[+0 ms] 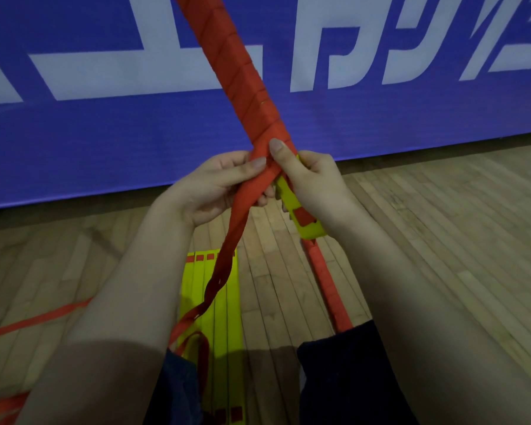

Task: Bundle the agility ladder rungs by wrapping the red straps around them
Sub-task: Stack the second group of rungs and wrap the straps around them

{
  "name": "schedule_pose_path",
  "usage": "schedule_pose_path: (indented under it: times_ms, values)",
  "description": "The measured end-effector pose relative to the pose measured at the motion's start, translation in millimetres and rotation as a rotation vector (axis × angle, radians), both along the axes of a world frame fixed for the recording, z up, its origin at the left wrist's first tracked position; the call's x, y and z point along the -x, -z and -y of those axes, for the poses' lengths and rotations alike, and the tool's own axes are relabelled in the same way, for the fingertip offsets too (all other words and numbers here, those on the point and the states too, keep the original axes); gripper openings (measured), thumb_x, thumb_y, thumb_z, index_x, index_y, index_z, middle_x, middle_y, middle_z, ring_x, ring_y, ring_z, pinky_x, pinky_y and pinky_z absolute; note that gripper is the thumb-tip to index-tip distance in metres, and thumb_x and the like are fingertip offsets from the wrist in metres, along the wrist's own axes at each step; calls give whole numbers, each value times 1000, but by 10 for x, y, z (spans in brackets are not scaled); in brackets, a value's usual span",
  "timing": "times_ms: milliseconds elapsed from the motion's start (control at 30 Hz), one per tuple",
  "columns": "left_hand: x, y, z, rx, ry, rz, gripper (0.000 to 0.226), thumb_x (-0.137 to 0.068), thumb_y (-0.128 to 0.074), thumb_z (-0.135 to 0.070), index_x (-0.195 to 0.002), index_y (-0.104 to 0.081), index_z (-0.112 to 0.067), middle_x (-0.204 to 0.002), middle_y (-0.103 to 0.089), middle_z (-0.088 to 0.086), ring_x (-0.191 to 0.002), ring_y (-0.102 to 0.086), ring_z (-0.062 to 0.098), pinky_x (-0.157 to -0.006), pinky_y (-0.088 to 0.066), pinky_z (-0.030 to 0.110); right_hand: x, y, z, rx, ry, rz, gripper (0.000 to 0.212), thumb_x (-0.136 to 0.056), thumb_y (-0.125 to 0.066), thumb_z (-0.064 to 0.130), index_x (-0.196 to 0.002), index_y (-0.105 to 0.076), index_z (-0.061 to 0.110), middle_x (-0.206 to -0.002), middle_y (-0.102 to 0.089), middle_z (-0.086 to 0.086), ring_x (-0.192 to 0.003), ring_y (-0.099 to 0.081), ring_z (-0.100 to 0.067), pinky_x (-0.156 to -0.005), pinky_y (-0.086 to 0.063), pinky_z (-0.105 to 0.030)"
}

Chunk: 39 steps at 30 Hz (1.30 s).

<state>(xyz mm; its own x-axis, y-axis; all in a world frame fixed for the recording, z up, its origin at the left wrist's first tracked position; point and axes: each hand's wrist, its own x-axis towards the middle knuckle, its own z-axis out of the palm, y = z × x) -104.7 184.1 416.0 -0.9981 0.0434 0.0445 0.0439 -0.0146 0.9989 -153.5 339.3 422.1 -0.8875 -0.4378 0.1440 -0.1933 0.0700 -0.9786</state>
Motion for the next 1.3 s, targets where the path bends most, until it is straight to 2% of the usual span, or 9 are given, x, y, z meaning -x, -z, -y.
schedule_pose_path:
  times_ms: [133, 300, 567, 700, 833, 967, 1100, 1200, 1300]
  values:
    - [10, -71, -14, 40, -58, 0, 19, -77, -57, -28, -84, -56, -10, -49, -58, -1, -34, -47, 5, -36, -38, 14, -33, -30, -29, 65, -28, 76, 48, -94, -55, 47, -75, -57, 3, -65, -53, -21, -41, -51, -17, -40, -40, -22]
    - [47, -116, -15, 57, -179, -132, 28, -71, -63, -34, -83, -50, -12, -37, -48, -5, -24, -33, 1, -27, -22, 12, -106, -82, -49, 166, -203, 281, 58, -89, -50, 61, -80, -56, 5, -62, -52, -16, -47, -50, -23, -47, -43, -29]
    - [15, -72, -38, -143, 173, -218, 80, -58, -76, -62, -114, -61, -7, -47, -56, -7, -27, -34, -4, -32, -29, 6, -195, -46, -2, 319, -756, 671, 53, -70, -50, 60, -78, -52, 8, -45, -45, 3, -30, -41, -6, -33, -32, -14]
    - [-49, -143, 13, -96, 145, -229, 82, -50, -84, -60, -78, -59, 14, -39, -53, 7, -25, -34, -1, -29, -27, 7, -156, 63, 31, 407, -995, 733, 54, -56, -79, 59, -73, -69, 9, -48, -53, 1, -33, -48, -7, -34, -40, -16]
    - [-98, -213, 21, 36, 73, -225, 47, -50, -81, -62, -61, -71, -18, -41, -56, -7, -25, -37, 0, -27, -24, 10, -137, 114, 37, 291, -891, 650, 67, -48, -76, 70, -75, -74, 9, -67, -70, -10, -56, -68, -19, -56, -58, -29]
    - [-167, -302, 3, 101, -145, -214, 35, -63, -77, -42, -68, -63, -11, -38, -52, -8, -26, -39, 0, -28, -26, 11, -58, 103, 33, -19, -474, 266, 74, -73, -47, 76, -99, -72, 11, -99, -74, -10, -96, -70, -21, -94, -53, -41]
    - [-167, -321, -53, 119, -258, -147, 16, -87, -61, -5, -71, -56, -6, -36, -54, -9, -29, -47, -4, -32, -31, 6, -53, 20, -8, -250, -131, -100, 66, -93, -38, 64, -93, -66, 4, -78, -66, -1, -71, -62, -8, -74, -49, -25]
    - [-158, -285, -93, 90, -279, -115, 14, -88, -60, -4, -74, -57, -6, -38, -56, -9, -30, -47, -4, -33, -32, 6, -57, 69, 38, -378, -198, 97, 81, -96, -15, 65, -102, -67, 4, -88, -71, -16, -72, -66, -23, -73, -55, -35]
    - [-160, -269, -70, 57, -270, -129, 16, -86, -60, -3, -72, -56, -7, -38, -55, -9, -28, -45, -3, -31, -31, 7, -44, 158, 85, -290, -422, 544, 86, -92, -20, 72, -103, -65, -1, -78, -69, -19, -63, -66, -31, -62, -57, -41]
